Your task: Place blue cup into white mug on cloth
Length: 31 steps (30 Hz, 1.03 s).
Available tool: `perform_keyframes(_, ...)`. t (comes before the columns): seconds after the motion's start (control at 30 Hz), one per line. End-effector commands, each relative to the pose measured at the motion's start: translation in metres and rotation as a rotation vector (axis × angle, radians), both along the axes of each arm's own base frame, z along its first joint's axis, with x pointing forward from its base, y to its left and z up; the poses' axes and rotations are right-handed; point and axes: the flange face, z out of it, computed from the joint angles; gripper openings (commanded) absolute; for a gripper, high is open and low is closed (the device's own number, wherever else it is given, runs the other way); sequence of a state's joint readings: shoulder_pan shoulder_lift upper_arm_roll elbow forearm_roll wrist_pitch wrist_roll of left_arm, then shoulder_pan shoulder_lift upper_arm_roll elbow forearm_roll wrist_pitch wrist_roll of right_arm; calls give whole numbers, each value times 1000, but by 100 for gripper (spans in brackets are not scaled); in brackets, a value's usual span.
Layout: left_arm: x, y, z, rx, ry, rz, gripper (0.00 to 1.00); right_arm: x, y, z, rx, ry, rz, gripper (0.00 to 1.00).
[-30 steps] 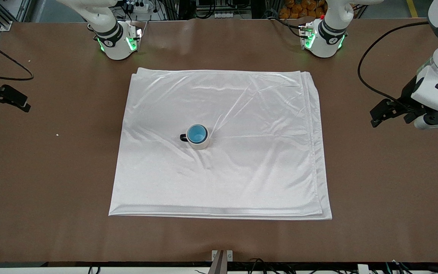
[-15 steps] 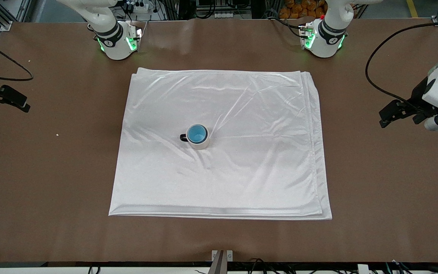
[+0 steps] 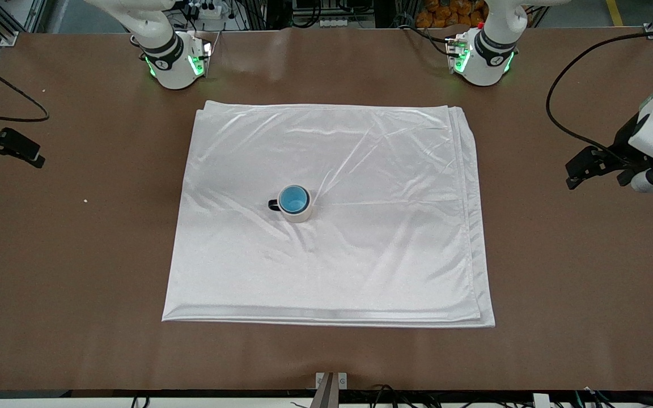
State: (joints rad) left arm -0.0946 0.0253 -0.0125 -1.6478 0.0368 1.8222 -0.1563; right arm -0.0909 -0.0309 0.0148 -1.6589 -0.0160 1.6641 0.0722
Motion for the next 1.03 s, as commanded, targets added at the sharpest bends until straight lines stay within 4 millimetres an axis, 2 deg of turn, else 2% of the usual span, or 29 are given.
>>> perform_keyframes(0.0,0,-3,10,-11,-17,-16,100,4,-4,3,19,-1,-8,100)
perform_keyframes(1.0,1,-3,8,-24,-3,-11,100,5,1,3,19,-4,2,100)
